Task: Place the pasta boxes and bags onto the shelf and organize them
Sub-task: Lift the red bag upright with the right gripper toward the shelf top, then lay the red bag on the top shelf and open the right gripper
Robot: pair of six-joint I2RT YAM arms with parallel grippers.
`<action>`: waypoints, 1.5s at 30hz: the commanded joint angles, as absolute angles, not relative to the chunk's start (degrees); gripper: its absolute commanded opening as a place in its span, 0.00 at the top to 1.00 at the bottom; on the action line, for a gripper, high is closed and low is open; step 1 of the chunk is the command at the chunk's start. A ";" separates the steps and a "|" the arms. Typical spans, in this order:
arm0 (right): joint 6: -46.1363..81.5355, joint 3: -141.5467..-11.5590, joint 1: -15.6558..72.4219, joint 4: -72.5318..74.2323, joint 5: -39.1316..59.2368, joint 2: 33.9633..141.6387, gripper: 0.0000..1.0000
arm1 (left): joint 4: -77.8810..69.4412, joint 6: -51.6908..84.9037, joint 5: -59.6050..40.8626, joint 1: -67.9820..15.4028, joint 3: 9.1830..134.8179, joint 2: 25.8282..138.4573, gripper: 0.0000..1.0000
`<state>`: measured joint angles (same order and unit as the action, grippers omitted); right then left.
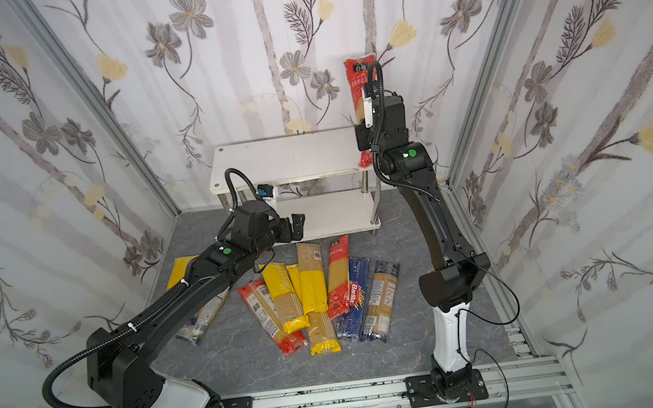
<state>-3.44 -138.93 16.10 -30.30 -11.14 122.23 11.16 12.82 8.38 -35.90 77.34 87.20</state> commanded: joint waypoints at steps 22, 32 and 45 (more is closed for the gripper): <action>2.58 -138.96 14.84 -32.75 -2.48 125.44 0.65 | 10.11 11.89 10.95 -36.39 80.11 85.29 0.00; 3.25 -138.92 14.78 -34.43 -2.48 125.84 0.37 | 10.04 11.70 12.17 -36.52 78.22 78.77 0.00; 3.78 -138.73 16.50 -37.44 -7.89 118.92 0.14 | 10.11 11.47 11.68 -36.47 74.64 73.22 0.00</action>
<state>3.44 -138.96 15.77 -36.21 -5.54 120.25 11.29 11.75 11.79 -36.53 75.31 74.24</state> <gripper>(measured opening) 0.859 0.997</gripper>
